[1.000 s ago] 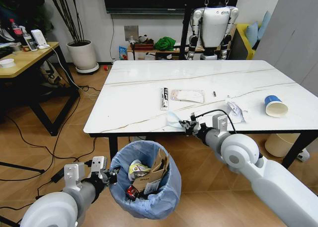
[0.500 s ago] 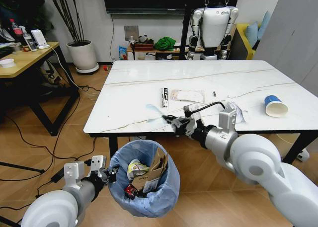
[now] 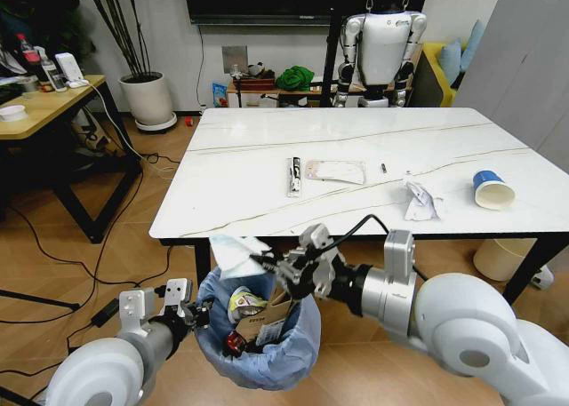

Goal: Pick up the trash bin and place the trash from the table into it.

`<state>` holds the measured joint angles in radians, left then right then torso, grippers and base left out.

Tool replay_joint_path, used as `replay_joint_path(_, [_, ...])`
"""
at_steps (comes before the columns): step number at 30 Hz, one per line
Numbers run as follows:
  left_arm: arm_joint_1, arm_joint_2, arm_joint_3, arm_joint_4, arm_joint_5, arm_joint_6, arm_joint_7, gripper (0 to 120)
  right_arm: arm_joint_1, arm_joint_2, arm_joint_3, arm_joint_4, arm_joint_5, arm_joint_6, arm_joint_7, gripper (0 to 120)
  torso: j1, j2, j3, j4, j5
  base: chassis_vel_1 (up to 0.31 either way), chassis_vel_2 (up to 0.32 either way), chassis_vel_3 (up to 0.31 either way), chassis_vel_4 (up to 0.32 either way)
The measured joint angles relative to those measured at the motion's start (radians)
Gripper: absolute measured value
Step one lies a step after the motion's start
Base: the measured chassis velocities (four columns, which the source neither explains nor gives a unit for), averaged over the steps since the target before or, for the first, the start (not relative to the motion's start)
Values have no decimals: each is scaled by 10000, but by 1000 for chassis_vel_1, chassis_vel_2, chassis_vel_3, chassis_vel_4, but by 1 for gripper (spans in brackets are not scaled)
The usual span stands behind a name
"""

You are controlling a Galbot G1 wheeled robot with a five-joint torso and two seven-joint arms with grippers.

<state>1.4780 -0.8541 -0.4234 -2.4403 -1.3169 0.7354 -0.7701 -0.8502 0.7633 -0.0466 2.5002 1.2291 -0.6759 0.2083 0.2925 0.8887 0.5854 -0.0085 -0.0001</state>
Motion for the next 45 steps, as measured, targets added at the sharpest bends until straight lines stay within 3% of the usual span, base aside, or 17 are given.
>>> replay_joint_path(4, [21, -68, 2, -11, 29, 0, -6, 0, -47, -28, -203, 30, -87, -37, 57, 38, 0, 0, 0, -1, 0, 0, 0, 0, 0])
replay_joint_path(7, [48, -102, 4, -53, 60, 0, -9, 0, -134, -68, -220, 31, -139, -51, 75, 44, 0, 0, 0, -1, 0, 0, 0, 0, 0])
replay_joint_path(9, [83, -107, 4, -103, 80, 0, -9, 0, -213, -92, -206, 30, -189, -53, 51, 56, 0, 0, 0, -1, 0, 0, 0, 0, 0])
replay_joint_path(13, [112, -106, -1, -163, 89, 0, -1, 0, -297, -100, -187, 25, -230, -55, 43, 66, 0, 0, 0, -1, 0, 0, 0, 0, 0])
replay_joint_path(15, [131, -106, -30, -196, 105, 0, 5, 0, -371, -106, -184, 20, -262, -76, 37, 79, 0, 0, 0, -1, 0, 0, 0, 0, 0])
replay_joint_path(21, [191, -136, -103, -275, 130, 0, 10, 0, -331, -85, 41, 13, -303, -70, 41, 98, 0, 0, 0, -1, 1, 0, 0, 0, 0])
replay_joint_path(28, [293, -175, -113, -361, 209, 0, 25, 0, 488, 126, 421, -582, 212, 257, 857, 100, 0, 0, 0, -2, 0, 0, 0, 0, 0])
replay_joint_path(31, [396, -218, -149, -445, 314, 1, 42, 0, 1556, 612, 423, -1727, 456, 428, 1858, 100, 1, 0, 0, -1, 1, 0, 0, 0, 0])
replay_joint_path(40, [544, -215, -366, -597, 314, 0, 56, 0, 3272, 1685, 59, -3966, 745, 394, 3179, 100, 1, 0, 1, 0, 0, 0, 0, 0, 0])
replay_joint_path(45, [592, -245, -410, -605, 307, 0, 60, 0, 4118, 2576, -686, -5603, 979, 139, 4780, 100, 1, 0, 1, -1, -1, 0, 0, 0, 0])
